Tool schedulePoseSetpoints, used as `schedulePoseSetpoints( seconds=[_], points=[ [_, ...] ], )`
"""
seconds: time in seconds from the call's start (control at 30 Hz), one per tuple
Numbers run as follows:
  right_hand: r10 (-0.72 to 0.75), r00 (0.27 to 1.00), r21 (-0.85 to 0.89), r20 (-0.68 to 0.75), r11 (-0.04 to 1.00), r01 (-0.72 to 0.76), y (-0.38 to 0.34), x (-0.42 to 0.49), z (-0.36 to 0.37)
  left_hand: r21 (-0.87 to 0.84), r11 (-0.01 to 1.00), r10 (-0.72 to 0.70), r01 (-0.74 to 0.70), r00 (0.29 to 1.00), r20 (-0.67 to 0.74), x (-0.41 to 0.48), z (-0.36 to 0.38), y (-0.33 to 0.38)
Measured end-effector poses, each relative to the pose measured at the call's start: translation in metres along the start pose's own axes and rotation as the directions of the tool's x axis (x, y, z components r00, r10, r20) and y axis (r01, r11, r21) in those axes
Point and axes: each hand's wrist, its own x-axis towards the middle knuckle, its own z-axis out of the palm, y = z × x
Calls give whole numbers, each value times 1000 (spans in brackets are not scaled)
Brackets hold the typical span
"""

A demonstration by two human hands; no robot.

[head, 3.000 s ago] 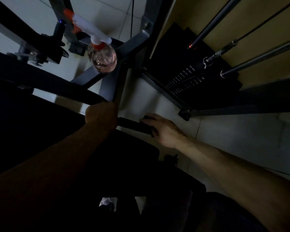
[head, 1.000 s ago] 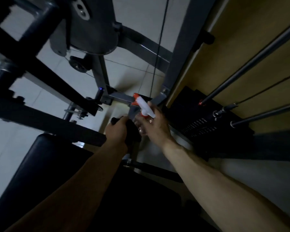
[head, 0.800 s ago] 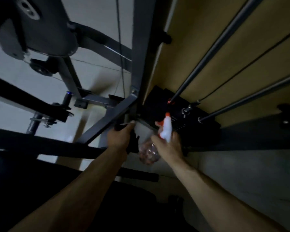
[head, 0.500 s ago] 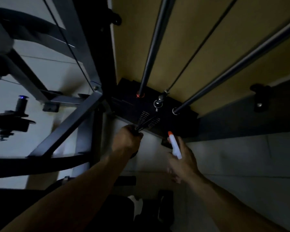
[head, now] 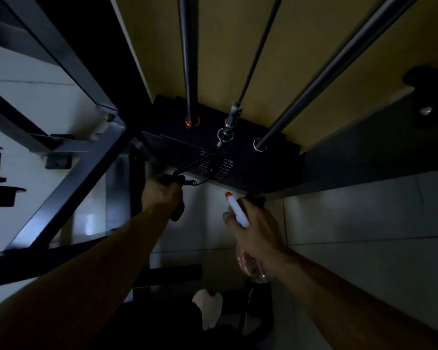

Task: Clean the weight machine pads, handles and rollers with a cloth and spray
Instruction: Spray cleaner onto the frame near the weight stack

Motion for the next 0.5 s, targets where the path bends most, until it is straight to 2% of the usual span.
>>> schedulePoseSetpoints(
  seconds=[0.17, 0.27, 0.37, 0.5],
  points=[
    [41, 998, -28, -36, 999, -42, -9, 4, 4, -91, 994, -55, 59, 998, 41, -5, 5, 8],
    [41, 999, 83, -26, 996, -39, -24, -7, -3, -94, 994, -42, 52, 994, 98, -14, -1, 19],
    [-19, 998, 202, -66, 979, 32, -50, -24, -14, -144, 986, -67, 85, 990, 128, -29, -25, 27],
    [-151, 970, 239, -190, 951, 195, -107, -38, -13, -391, 900, -162, 190, 981, 102, -58, -89, 24]
  ],
)
